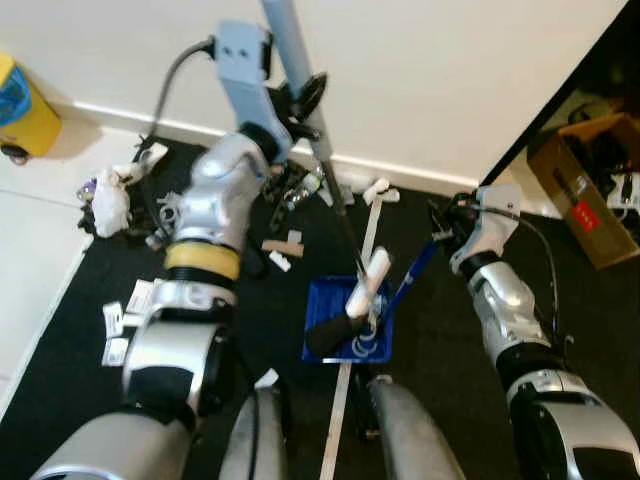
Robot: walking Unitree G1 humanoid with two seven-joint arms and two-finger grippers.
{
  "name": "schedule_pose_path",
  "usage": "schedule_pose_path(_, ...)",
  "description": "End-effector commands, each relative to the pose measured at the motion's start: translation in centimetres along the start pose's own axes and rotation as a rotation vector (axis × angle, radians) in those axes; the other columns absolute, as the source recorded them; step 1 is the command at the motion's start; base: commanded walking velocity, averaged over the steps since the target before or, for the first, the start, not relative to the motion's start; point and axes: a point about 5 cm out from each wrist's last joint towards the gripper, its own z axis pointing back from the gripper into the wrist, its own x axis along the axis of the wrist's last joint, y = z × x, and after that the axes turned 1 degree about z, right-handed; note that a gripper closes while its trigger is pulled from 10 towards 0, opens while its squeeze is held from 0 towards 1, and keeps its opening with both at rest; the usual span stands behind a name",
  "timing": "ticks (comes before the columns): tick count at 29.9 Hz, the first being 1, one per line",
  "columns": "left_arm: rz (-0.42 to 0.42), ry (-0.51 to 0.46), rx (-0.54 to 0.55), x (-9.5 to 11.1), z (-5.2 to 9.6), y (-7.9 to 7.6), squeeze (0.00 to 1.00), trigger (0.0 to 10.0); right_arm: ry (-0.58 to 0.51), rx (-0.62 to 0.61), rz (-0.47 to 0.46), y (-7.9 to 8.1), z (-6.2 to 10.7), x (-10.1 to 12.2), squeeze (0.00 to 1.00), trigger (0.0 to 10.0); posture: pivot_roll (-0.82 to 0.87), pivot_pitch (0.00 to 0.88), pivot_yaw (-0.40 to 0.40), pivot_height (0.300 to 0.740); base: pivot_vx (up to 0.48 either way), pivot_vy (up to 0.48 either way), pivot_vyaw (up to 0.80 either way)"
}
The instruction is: Sweep floor
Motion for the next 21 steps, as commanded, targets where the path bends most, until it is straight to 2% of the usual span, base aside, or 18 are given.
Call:
schedule_pose_path(1, -0.108, 0.077, 0.019, -1.0, 1.5, 1.2, 0.0, 10.0, 0.167, -0.021, -0.106, 0.8, 1.7, -3.9, 0.0, 10.0, 0.02, 0.237, -0.018, 0.74, 0.0, 0.0, 0.0)
schedule_pose_path(3, -0.133, 0.095, 0.028, -1.3, 2.0, 1.6, 0.0, 10.0, 0.168, -0.02, -0.107, 0.8, 1.7, -3.9, 0.0, 10.0, 0.02, 0.237, -0.018, 0.74, 0.0, 0.0, 0.0)
schedule_pose_path(6, -0.257, 0.217, 0.034, -3.2, 3.8, 2.2, 0.0, 10.0, 0.166, -0.021, -0.111, 0.9, 1.6, -3.9, 0.0, 10.0, 0.02, 0.226, -0.013, 0.74, 0.0, 0.0, 0.0)
schedule_pose_path(7, -0.258, 0.243, 0.052, -4.3, 4.4, 2.1, 0.0, 10.0, 0.165, -0.021, -0.112, 0.9, 1.6, -3.9, 0.0, 10.0, 0.02, 0.224, -0.012, 0.74, 0.0, 0.0, 0.0)
schedule_pose_path(10, -0.251, 0.254, 0.065, -4.9, 4.8, 2.0, 0.0, 10.0, 0.165, -0.021, -0.112, 0.9, 1.6, -3.9, 0.0, 10.0, 0.02, 0.224, -0.012, 0.74, 0.0, 0.0, 0.0)
schedule_pose_path(13, -0.246, 0.304, 0.078, -8.2, 5.7, 0.0, 0.0, 10.0, 0.163, -0.019, -0.112, 1.0, 1.6, -3.9, 0.0, 10.0, 0.02, 0.219, -0.016, 0.74, 0.0, 0.0, 0.0)
schedule_pose_path(15, -0.246, 0.304, 0.078, -8.2, 5.7, 0.0, 0.0, 10.0, 0.163, -0.019, -0.112, 1.0, 1.6, -3.9, 0.0, 10.0, 0.02, 0.219, -0.016, 0.74, 0.0, 0.0, 0.0)
schedule_pose_path(18, -0.165, 0.316, 0.128, -11.9, 5.2, -2.6, 0.0, 10.0, 0.164, -0.012, -0.109, 1.1, 1.6, -4.0, 0.0, 10.0, 0.01, 0.216, -0.022, 0.74, 0.0, 0.0, 0.0)
schedule_pose_path(19, -0.165, 0.316, 0.128, -11.9, 5.2, -2.6, 0.0, 10.0, 0.164, -0.012, -0.109, 1.1, 1.6, -4.0, 0.0, 10.0, 0.01, 0.216, -0.022, 0.74, 0.0, 0.0, 0.0)
schedule_pose_path(21, -0.131, 0.327, 0.156, -13.3, 5.0, -3.7, 0.0, 10.0, 0.165, -0.01, -0.108, 1.1, 1.6, -4.0, 0.0, 10.0, 0.01, 0.216, -0.022, 0.74, 0.0, 0.0, 0.0)
